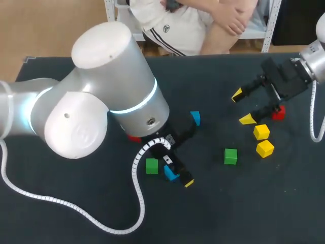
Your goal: Place the blue cubes, place green cubes on the blue cubes, place the yellow cubes on the green cubes, then place the red cubes on the yellow cubes, and place purple cube on the red cubes.
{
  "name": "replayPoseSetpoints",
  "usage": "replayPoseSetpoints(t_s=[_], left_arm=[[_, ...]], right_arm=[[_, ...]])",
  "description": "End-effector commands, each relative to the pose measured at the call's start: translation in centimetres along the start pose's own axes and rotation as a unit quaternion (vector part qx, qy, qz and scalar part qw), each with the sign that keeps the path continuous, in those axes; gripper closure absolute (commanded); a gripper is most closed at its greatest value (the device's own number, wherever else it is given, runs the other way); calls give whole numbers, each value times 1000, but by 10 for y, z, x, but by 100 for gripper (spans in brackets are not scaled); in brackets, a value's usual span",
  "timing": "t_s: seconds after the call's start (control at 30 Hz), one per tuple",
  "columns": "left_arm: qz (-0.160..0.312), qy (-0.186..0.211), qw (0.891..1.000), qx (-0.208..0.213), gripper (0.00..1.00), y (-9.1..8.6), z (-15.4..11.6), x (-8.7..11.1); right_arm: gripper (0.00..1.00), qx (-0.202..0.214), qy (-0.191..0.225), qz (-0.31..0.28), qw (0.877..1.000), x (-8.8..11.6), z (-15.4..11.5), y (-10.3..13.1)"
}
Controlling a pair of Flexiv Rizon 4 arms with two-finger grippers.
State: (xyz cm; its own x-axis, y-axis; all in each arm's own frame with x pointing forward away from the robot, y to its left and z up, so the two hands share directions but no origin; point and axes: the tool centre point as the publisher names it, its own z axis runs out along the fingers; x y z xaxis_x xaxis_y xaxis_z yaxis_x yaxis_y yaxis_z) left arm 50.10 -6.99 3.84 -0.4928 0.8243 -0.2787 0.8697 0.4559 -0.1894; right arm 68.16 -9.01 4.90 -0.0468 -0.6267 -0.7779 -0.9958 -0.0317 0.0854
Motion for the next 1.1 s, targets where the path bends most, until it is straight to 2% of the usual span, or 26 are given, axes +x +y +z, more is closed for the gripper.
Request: replayPoseSetpoints(t_s=[0.03, 0.33, 0.4, 0.6, 0.73, 0.9, 1.1], left_arm=[[-4, -4, 1000, 13, 0, 9, 4, 4], [1, -17, 1000, 12, 0, 17, 16, 13], [5, -25, 1000, 10, 0, 21, 19, 11], [36, -15, 999, 9, 0, 32, 20, -4], [41, -13, 999, 11, 0, 34, 23, -6], [37, -16, 999, 15, 0, 34, 27, -3], [19, -15, 1000, 2, 0, 24, 22, 4]], right_arm=[[0, 0, -1, -1, 1000, 0, 0, 0], [0, 0, -1, -1, 1000, 0, 0, 0], [0, 0, -1, -1, 1000, 0, 0, 0], [0, 0, -1, -1, 1000, 0, 0, 0], [0, 0, -1, -1, 1000, 0, 0, 0], [0, 0, -1, -1, 1000, 0, 0, 0], [0, 0, -1, -1, 1000, 0, 0, 0]])
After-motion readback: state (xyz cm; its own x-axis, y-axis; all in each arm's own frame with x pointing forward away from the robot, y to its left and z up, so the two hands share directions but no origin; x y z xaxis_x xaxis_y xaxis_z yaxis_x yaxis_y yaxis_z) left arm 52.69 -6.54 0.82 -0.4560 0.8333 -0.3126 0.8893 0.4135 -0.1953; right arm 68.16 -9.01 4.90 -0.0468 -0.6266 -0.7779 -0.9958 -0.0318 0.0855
